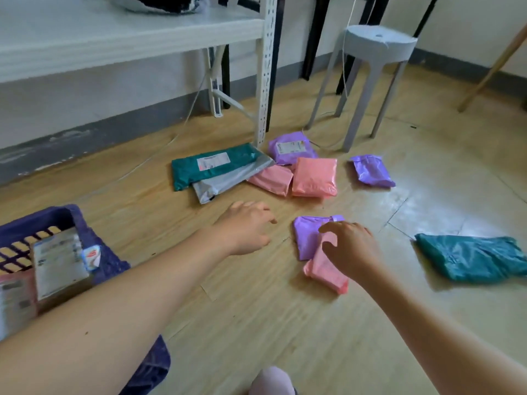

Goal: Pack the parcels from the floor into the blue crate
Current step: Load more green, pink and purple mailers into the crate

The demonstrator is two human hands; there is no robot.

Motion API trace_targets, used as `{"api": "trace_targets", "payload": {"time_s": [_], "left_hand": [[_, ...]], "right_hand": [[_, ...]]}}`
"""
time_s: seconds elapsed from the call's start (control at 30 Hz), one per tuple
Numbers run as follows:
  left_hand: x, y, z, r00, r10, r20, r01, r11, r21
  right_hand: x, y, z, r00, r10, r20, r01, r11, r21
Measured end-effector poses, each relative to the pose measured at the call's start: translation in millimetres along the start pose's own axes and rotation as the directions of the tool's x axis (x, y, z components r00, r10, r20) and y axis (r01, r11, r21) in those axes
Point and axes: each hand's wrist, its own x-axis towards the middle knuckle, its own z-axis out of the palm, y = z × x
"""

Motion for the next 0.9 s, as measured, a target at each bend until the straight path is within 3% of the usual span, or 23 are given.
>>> {"api": "trace_targets", "payload": {"time_s": [0.2, 0.3, 0.37, 0.5, 0.57, 0.67, 0.77, 0.9], "left_hand": [[54, 31, 65, 0.999, 0.033, 0.025, -0.031, 0.997, -0.071], [69, 39, 97, 0.996, 0.012, 0.093, 0.0, 0.992, -0.128], [76, 40, 114, 0.99, -0.008, 0.137, 0.031, 0.985, -0.168], [83, 37, 142, 0.972, -0.053, 0.229, 0.112, 0.962, -0.25], [85, 35, 151, 0.968, -0.06, 0.242, 0.127, 0.953, -0.276], [85, 30, 162, 0.961, -0.068, 0.267, 0.149, 0.944, -0.294], [83, 24, 170, 0.954, -0.095, 0.285, 0.182, 0.938, -0.295], [78, 20, 174, 0.948, -0.116, 0.295, 0.209, 0.928, -0.307]], "right_hand": [[19, 69, 49, 0.971, 0.221, 0.091, -0.232, 0.965, 0.127], [28, 90, 83, 0.915, 0.372, 0.157, -0.404, 0.849, 0.342], [35, 102, 107, 0.845, 0.48, 0.236, -0.527, 0.674, 0.518], [40, 115, 151, 0.652, 0.584, 0.483, -0.691, 0.197, 0.695], [39, 118, 165, 0.568, 0.601, 0.562, -0.706, 0.006, 0.708], [40, 121, 180, 0.509, 0.597, 0.62, -0.627, -0.237, 0.742], [42, 123, 193, 0.47, 0.616, 0.633, -0.599, -0.304, 0.74], [43, 124, 209, 0.435, 0.629, 0.644, -0.663, -0.259, 0.702]]}}
